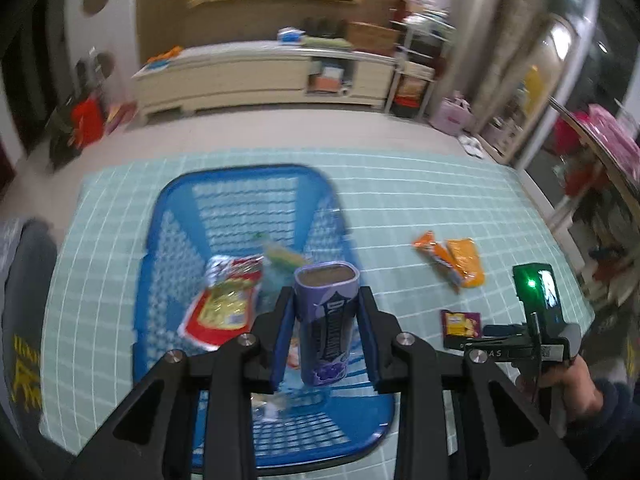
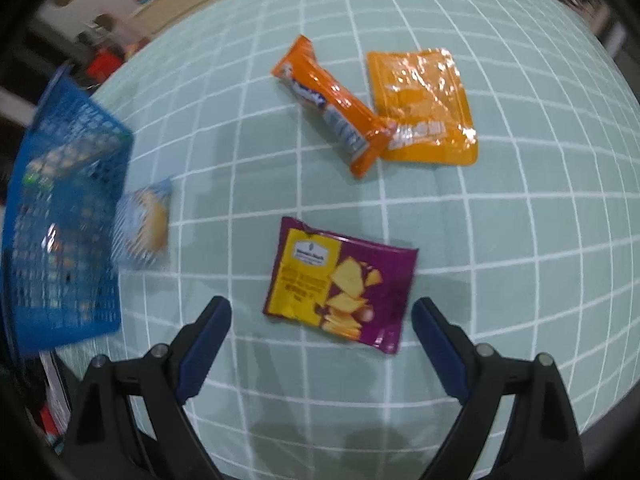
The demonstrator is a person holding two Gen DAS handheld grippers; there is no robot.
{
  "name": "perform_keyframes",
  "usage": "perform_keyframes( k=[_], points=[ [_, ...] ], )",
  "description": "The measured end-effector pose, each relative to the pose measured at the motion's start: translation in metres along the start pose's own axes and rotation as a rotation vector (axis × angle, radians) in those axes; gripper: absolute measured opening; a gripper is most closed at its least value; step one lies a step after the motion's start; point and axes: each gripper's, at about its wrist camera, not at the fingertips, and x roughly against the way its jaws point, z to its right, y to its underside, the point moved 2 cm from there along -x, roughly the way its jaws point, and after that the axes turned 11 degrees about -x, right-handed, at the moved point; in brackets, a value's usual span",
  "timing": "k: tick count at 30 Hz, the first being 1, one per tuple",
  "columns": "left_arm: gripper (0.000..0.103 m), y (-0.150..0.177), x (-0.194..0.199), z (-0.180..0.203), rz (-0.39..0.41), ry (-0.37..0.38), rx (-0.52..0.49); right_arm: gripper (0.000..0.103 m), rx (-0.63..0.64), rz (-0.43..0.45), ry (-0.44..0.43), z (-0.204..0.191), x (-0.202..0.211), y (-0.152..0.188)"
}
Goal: Organize snacks
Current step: 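Carry the gum pack over the basket and release it with the left tool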
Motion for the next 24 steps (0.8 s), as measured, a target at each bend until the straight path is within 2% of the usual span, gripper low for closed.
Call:
perform_keyframes(
  k=[5, 11, 15, 19, 22, 24],
  points=[
    [0.029, 0.007, -0.004, -0.029, -0.017, -0.003, 0.060, 0.094, -0.048, -0.003, 0.081, -0.012, -0.009, -0.004],
    [0.029, 0.021, -0.018, -0.038, -0.079, 0.030, 0.076, 0.094, -0.057, -0.004, 0.163, -0.032, -0.022, -0.007],
    [0.029, 0.037, -0.022, -0.034, -0.107, -0.010, 0.016, 0.094, -0.043, 0.004, 0.223, -0.052, -0.032, -0.005],
    [0.029, 0.046, -0.023, -0.034, -0.129, -0.011, -0.003, 0.092, -0.026, 0.022, 0.223, -0.074, -0.041, -0.001],
    [0.029, 0.050, -0.023, -0.042, -0.140, -0.001, 0.025, 0.081, -0.009, 0.035, 0.219, -0.084, -0.044, 0.001],
    [0.029, 0.051, -0.022, -0.044, -0.135, -0.006, 0.032, 0.067, 0.017, 0.045, 0.215, -0.093, -0.042, 0.004]
  ],
)
